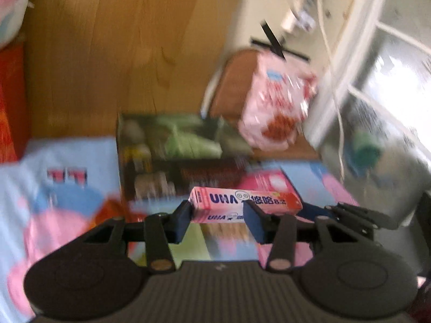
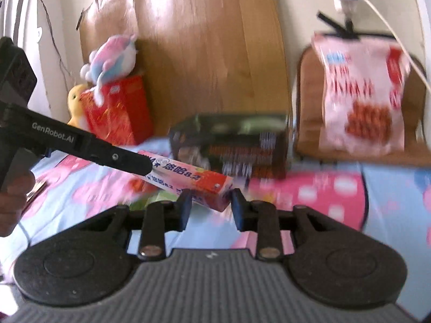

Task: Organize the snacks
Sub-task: 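Carry the candy stick into the black box and release it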

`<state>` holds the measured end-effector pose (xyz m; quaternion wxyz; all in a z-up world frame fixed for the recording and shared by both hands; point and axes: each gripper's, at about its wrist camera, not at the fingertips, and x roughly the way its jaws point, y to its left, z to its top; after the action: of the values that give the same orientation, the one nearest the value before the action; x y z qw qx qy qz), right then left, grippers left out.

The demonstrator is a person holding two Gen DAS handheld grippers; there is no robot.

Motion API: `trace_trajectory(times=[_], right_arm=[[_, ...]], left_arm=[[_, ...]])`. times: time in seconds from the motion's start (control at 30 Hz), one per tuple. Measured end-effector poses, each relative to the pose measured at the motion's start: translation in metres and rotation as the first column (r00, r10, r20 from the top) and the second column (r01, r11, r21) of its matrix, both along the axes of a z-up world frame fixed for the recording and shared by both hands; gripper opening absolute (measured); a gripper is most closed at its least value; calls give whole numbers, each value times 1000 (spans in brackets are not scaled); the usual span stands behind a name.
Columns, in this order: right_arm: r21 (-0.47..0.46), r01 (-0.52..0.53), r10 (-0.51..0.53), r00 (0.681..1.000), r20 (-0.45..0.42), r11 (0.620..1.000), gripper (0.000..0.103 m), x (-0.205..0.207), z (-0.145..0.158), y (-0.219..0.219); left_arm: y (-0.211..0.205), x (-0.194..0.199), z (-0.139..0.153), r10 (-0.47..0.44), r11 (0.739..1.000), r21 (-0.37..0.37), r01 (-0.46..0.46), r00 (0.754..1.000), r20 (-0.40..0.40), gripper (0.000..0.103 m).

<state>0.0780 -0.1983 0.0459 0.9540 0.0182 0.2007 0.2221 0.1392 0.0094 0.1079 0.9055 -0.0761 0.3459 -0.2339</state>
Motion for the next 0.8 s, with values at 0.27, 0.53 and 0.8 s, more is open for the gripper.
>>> trace_trajectory(times=[0.27, 0.53, 0.8], right_arm=[[2, 14, -15, 1000, 13, 1000, 35, 98, 12, 14], [-6, 95, -95, 995, -9, 995, 36, 135, 3, 14], [80, 45, -43, 999, -27, 996, 39, 65, -6, -16]], left_arm=[[5, 98, -2, 98, 995, -18, -98, 995, -26, 46], [21, 122, -24, 160, 987, -5, -161, 986, -46, 49], [66, 60, -32, 177, 976, -114, -188, 979, -99, 51]])
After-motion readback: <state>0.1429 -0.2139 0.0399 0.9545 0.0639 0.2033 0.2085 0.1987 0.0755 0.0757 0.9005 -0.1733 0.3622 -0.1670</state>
